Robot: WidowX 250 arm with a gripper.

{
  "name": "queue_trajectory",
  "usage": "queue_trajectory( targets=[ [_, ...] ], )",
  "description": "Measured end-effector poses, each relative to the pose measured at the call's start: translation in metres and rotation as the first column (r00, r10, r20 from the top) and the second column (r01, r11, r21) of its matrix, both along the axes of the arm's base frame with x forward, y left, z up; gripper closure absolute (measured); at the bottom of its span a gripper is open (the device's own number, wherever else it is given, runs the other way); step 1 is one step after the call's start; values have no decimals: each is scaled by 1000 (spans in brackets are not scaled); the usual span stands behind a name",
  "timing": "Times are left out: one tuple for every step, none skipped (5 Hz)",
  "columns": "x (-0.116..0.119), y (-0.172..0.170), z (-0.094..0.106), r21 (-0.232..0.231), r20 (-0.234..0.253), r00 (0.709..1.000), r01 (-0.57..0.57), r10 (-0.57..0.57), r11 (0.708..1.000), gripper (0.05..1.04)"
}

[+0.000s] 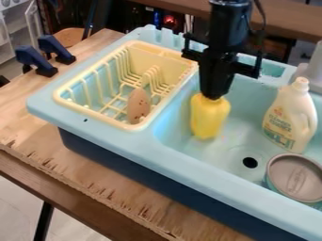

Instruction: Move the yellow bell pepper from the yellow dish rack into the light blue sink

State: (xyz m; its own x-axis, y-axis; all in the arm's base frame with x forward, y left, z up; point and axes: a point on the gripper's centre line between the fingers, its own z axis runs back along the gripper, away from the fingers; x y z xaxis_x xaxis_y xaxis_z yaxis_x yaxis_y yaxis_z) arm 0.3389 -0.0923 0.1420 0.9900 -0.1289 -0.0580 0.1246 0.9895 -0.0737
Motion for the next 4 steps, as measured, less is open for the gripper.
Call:
queue_trajectory(
  targets=[
    [-1,-6,2,8,14,1000,10,-10,1000,735],
    [-4,-15,11,1,42,998,39,-39,999,427],
    [-4,-16,24,-10,73,997,23,-22,1000,136],
    [-4,-11,53,4,127,992,-16,15,1000,75]
  ],
)
